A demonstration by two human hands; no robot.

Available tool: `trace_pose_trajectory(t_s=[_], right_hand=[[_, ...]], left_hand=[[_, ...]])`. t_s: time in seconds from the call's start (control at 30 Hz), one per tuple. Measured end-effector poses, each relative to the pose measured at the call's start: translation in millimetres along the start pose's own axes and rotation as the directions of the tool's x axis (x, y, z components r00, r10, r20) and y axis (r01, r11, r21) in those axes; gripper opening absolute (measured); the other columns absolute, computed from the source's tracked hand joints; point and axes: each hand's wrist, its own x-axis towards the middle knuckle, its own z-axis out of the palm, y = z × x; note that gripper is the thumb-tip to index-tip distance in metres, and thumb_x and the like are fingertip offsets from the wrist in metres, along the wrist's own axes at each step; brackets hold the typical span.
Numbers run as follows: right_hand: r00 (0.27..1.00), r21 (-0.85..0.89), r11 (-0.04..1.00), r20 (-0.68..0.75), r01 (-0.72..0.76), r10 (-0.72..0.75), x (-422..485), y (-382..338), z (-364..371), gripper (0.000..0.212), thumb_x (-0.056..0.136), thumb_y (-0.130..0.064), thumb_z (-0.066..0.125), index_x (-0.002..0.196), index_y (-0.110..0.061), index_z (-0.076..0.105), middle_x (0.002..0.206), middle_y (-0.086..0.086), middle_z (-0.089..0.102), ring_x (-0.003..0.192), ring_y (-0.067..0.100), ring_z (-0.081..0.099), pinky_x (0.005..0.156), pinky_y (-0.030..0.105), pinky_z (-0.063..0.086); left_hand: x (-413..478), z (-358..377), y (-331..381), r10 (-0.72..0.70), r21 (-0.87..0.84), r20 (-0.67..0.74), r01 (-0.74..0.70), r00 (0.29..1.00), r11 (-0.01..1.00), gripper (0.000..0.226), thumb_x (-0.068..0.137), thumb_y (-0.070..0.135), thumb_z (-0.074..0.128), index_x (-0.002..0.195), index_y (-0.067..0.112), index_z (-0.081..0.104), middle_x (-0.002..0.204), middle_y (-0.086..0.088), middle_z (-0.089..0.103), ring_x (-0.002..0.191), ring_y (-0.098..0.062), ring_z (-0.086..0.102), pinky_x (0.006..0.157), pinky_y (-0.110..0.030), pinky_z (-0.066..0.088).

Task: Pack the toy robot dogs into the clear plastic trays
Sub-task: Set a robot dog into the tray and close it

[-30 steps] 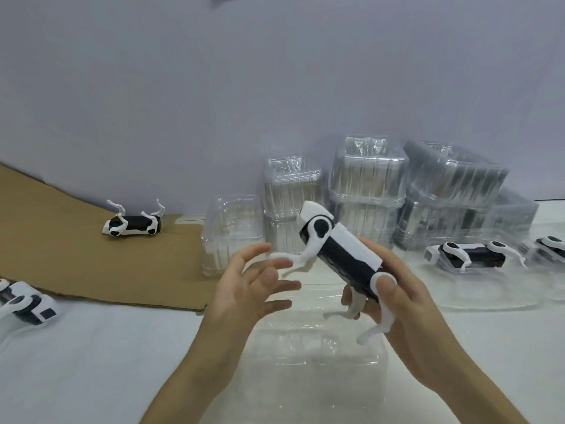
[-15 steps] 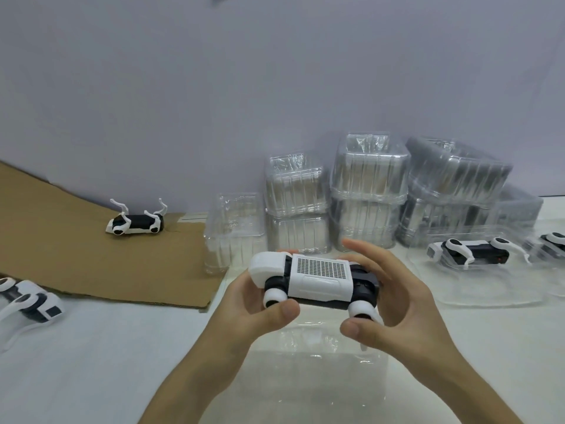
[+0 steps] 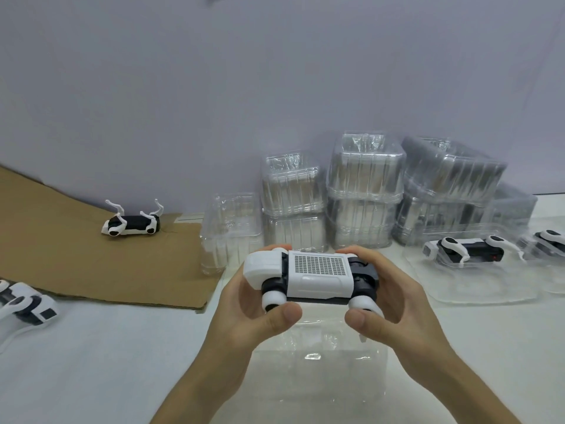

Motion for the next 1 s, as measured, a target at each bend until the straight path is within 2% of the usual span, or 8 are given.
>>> trace_pose_trajectory(t_s=[0.17, 0.3, 0.43, 0.57, 0.73, 0.87, 0.93, 1.0], right_hand=[[0.998, -0.018, 0.999, -0.06, 0.03, -0.031, 0, 7, -3, 0.056, 0.073, -0.052, 0.08, 0.124, -0.032, 0.066, 0.115, 0.003, 0.072, 0.103, 0.02, 0.07, 0.079, 0.019, 0.054], [0.977, 0.174, 0.983, -0.213, 0.058, -0.02, 6, 11, -10, 0.043, 0.088, -0.05, 0.054, 0.096, -0.013, 0.075, 0.077, 0.016, 0.065, 0.068, 0.027, 0.062, 0.065, 0.027, 0.052], [0.968, 0.212, 0.977, -0.241, -0.024, 0.077, 10, 11, -19, 0.055, 0.089, -0.054, 0.045, 0.097, -0.005, 0.069, 0.069, 0.016, 0.053, 0.064, 0.026, 0.05, 0.057, 0.03, 0.046], [0.976, 0.006, 0.998, -0.209, -0.067, 0.066, 10, 13, -20, 0.047, 0.082, -0.056, 0.05, 0.072, -0.01, 0.057, 0.065, 0.003, 0.05, 0.063, 0.022, 0.045, 0.059, 0.025, 0.043], [0.994, -0.055, 0.997, -0.091, -0.061, 0.056, 6, 14, -17, 0.036, 0.083, -0.055, 0.05, 0.074, -0.023, 0.062, 0.067, 0.0, 0.049, 0.065, 0.021, 0.044, 0.061, 0.027, 0.04], [0.997, -0.046, 0.996, -0.026, -0.07, 0.069, 5, 12, -12, 0.04, 0.083, -0.057, 0.051, 0.078, -0.019, 0.064, 0.066, 0.0, 0.05, 0.064, 0.021, 0.044, 0.061, 0.025, 0.041], [0.998, -0.05, 0.996, -0.009, -0.068, 0.067, 3, 13, -12, 0.061, 0.085, -0.065, 0.052, 0.085, -0.006, 0.064, 0.068, 0.005, 0.054, 0.065, 0.023, 0.047, 0.063, 0.035, 0.043], [0.998, -0.094, 0.993, 0.0, -0.069, 0.069, 1, 12, -11, 0.073, 0.085, -0.073, 0.049, 0.092, -0.002, 0.066, 0.076, 0.012, 0.061, 0.072, 0.028, 0.055, 0.069, 0.057, 0.045]], left_hand=[[2, -5, -1, 0.05, 0.065, -0.007, -0.049, 0.999, 0.997, 0.075, 0.075, 0.064, 0.078, 0.139, 0.032, 0.056, 0.135, -0.004, 0.064, 0.128, -0.021, 0.059, 0.095, -0.02, 0.049], [5, -10, 0, 0.245, 0.193, -0.151, -0.214, 0.958, 0.957, 0.042, 0.086, 0.061, 0.067, 0.112, 0.028, 0.074, 0.127, -0.005, 0.068, 0.122, -0.029, 0.062, 0.095, -0.043, 0.054], [4, -8, 4, 0.258, 0.195, -0.113, -0.233, 0.96, 0.953, 0.047, 0.084, 0.06, 0.07, 0.121, 0.03, 0.069, 0.123, -0.006, 0.068, 0.1, -0.03, 0.07, 0.079, -0.034, 0.057], [3, -1, -1, 0.186, 0.154, -0.058, -0.176, 0.981, 0.972, 0.061, 0.079, 0.062, 0.074, 0.133, 0.036, 0.062, 0.126, -0.001, 0.067, 0.09, -0.028, 0.072, 0.078, -0.031, 0.057], [5, -13, 2, 0.121, -0.073, -0.078, -0.127, 0.99, 0.989, 0.055, 0.077, 0.049, 0.083, 0.125, 0.025, 0.07, 0.087, -0.001, 0.061, 0.067, -0.02, 0.063, 0.072, -0.029, 0.055], [3, -17, 1, 0.075, 0.031, -0.047, -0.073, 0.996, 0.997, 0.053, 0.068, 0.059, 0.085, 0.109, 0.027, 0.078, 0.07, -0.011, 0.055, 0.054, -0.02, 0.058, 0.065, -0.028, 0.054], [3, -16, -2, 0.053, -0.012, -0.052, -0.053, 0.997, 0.999, 0.051, 0.067, 0.06, 0.085, 0.105, 0.026, 0.079, 0.059, -0.008, 0.055, 0.047, -0.021, 0.055, 0.062, -0.029, 0.054], [3, -16, -3, 0.035, -0.093, -0.045, -0.039, 0.998, 0.995, 0.049, 0.067, 0.057, 0.086, 0.104, 0.025, 0.08, 0.053, -0.002, 0.054, 0.047, -0.023, 0.057, 0.059, -0.027, 0.054]])
